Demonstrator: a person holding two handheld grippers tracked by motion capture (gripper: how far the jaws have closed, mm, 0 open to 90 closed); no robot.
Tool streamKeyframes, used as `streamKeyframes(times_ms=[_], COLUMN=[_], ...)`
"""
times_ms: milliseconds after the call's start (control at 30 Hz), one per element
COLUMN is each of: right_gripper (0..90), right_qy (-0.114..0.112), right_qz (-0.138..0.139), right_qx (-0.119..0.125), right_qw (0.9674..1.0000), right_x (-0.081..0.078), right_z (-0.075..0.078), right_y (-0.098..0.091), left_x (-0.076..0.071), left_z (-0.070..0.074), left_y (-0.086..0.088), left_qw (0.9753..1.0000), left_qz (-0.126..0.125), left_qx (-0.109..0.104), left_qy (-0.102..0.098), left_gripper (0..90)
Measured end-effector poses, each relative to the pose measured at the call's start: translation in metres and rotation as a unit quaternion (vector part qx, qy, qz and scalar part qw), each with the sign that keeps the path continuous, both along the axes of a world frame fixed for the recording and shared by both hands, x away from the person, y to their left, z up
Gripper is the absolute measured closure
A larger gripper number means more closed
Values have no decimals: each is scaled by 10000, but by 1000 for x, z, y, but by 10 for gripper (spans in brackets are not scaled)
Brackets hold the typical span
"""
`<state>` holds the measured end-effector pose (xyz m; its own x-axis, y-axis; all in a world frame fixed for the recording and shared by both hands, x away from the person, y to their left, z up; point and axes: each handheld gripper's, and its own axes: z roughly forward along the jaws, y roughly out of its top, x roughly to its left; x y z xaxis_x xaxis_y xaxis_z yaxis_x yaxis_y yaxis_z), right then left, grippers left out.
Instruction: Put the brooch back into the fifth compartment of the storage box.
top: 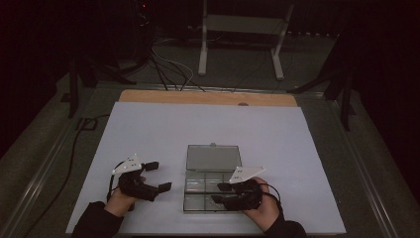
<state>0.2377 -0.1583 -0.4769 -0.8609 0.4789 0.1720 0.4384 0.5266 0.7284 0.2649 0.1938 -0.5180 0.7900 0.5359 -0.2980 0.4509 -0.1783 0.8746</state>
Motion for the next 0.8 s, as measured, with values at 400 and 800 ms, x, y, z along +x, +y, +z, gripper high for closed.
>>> streamKeyframes(times_ms=[400,800], right_gripper=[320,150], right_qy=[-283,-712], right_qz=[-521,-1052], right_qx=[520,833], right_qw=[9969,9884], right_x=[7,12], right_z=[15,25], right_y=[-22,-44], left_x=[-4,-6], left_z=[4,14], left_y=[-7,-17], left_qw=[9998,9991], left_qz=[-203,-415], left_qx=[6,29], left_qy=[-50,-48], left_gripper=[10,9])
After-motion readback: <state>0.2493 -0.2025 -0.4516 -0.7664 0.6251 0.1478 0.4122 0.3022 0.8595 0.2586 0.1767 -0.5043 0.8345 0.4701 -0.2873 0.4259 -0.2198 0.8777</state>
